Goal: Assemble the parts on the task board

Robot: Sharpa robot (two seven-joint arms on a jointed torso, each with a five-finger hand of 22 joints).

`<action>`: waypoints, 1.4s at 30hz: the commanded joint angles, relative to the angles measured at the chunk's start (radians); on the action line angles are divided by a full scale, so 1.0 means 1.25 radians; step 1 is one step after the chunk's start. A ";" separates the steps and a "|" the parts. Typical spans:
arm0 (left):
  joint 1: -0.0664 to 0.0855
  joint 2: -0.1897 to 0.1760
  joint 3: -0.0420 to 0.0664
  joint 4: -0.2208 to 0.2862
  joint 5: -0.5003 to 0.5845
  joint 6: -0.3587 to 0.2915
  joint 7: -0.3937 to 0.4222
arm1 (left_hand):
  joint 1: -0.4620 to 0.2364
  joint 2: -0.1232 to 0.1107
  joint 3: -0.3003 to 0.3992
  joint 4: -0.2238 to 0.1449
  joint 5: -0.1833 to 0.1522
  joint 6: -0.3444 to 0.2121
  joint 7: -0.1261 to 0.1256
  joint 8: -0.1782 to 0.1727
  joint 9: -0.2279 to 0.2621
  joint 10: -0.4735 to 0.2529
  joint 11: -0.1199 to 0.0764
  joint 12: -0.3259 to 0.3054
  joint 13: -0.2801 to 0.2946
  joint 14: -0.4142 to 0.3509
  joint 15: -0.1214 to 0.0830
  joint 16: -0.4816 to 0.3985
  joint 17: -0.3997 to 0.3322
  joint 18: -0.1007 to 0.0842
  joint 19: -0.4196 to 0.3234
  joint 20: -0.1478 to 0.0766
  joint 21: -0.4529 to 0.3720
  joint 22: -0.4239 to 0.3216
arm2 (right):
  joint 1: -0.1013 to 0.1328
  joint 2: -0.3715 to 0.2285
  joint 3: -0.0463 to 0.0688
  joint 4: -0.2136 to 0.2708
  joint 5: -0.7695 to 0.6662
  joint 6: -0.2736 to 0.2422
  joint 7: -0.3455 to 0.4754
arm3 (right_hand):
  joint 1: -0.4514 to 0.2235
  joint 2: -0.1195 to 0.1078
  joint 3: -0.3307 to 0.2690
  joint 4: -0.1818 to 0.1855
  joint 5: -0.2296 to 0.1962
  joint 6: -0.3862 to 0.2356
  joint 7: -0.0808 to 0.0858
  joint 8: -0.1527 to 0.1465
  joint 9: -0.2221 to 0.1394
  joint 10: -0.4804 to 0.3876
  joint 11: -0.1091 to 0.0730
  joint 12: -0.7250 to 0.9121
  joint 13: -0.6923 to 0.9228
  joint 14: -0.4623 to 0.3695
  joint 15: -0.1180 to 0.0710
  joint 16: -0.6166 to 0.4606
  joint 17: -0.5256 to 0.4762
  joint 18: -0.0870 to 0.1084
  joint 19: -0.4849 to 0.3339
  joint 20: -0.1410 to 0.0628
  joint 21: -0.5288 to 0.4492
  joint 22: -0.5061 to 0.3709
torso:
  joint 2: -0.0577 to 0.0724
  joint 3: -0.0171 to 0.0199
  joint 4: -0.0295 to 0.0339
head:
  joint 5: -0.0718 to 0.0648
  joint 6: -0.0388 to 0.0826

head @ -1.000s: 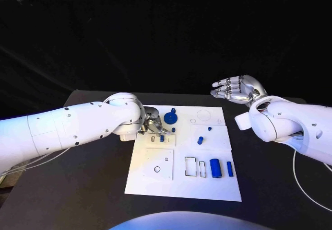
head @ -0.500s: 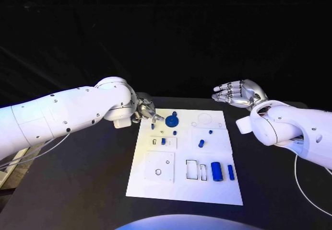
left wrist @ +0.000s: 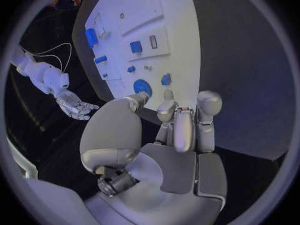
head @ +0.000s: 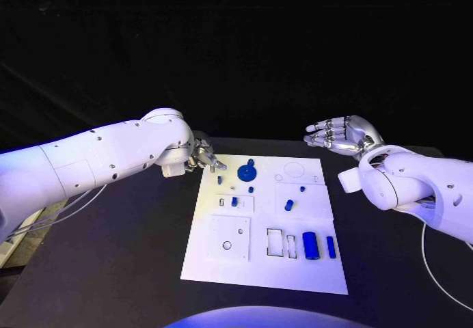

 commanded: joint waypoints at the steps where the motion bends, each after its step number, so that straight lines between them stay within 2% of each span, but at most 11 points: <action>1: -0.001 0.011 -0.004 -0.019 -0.017 0.035 0.013 | 0.002 -0.002 -0.005 0.001 -0.001 0.005 0.002 -0.004 -0.001 0.002 0.006 -0.002 0.001 0.029 0.006 0.005 -0.001 -0.007 0.000 0.004 -0.003 0.001 | -0.001 0.001 0.000 0.002 0.002 0.014 0.012 | -0.007 0.000 -0.001 -0.003 -0.005 0.004 0.004 -0.002 -0.001 0.005 0.000 -0.004 -0.001 0.003 0.000 0.005 -0.001 0.012 0.006 0.001 0.005 -0.001 | 0.000 0.0004 0.0005 | 0.001 -0.002; 7: -0.003 0.028 -0.009 -0.045 -0.017 0.038 0.019 | 0.001 0.001 -0.009 0.001 -0.001 0.015 0.000 -0.001 -0.003 0.002 0.004 -0.002 0.001 0.029 0.005 0.005 -0.001 -0.006 0.000 0.005 -0.003 0.001 | -0.001 0.002 0.000 0.002 0.002 0.014 0.012 | -0.007 0.001 -0.001 -0.003 -0.005 0.004 0.004 -0.002 -0.001 0.005 0.000 -0.004 -0.001 0.004 0.000 0.005 -0.002 0.012 0.006 0.001 0.005 -0.001 | 0.000 -0.0004 0.0001 | 0.001 -0.005; 23: -0.009 0.067 -0.020 -0.098 0.000 0.057 0.036 | -0.034 0.003 -0.041 0.002 -0.002 0.024 -0.003 -0.001 -0.014 0.001 0.002 0.000 -0.001 0.029 0.003 0.005 -0.001 -0.006 0.001 0.005 -0.001 0.003 | -0.001 0.005 0.000 0.005 0.002 0.014 0.011 | -0.007 0.001 0.000 -0.003 -0.004 0.004 0.004 -0.002 -0.002 0.005 0.000 -0.004 -0.001 0.004 0.000 0.006 -0.002 0.012 0.007 0.001 0.006 -0.001 | -0.001 0.0010 0.0001 | 0.003 -0.007; 35: -0.014 0.080 -0.023 -0.118 0.003 0.068 0.039 | -0.008 0.012 -0.043 -0.002 -0.001 0.025 -0.003 -0.001 -0.019 0.000 0.001 0.001 -0.002 0.029 0.003 0.005 -0.002 -0.007 0.001 0.004 -0.001 0.005 | -0.001 0.005 0.000 0.006 0.003 0.013 0.012 | -0.007 0.001 0.000 -0.003 -0.004 0.004 0.004 -0.002 -0.002 0.005 0.000 -0.004 -0.001 0.004 0.000 0.006 -0.002 0.012 0.007 0.001 0.006 -0.001 | -0.002 0.0009 0.0000 | 0.003 -0.010; 42: -0.017 0.085 -0.024 -0.128 0.005 0.073 0.039 | 0.014 0.025 -0.040 -0.002 -0.001 0.028 -0.003 -0.001 -0.023 0.000 0.001 0.002 -0.003 0.029 0.003 0.005 -0.002 -0.007 0.001 0.004 0.000 0.006 | -0.001 0.004 0.000 0.007 0.004 0.013 0.012 | -0.007 0.001 0.000 -0.003 -0.004 0.004 0.004 -0.002 -0.002 0.005 0.000 -0.004 -0.001 0.004 0.000 0.006 -0.002 0.012 0.007 0.001 0.006 -0.001 | -0.002 0.0006 -0.0001 | 0.002 -0.011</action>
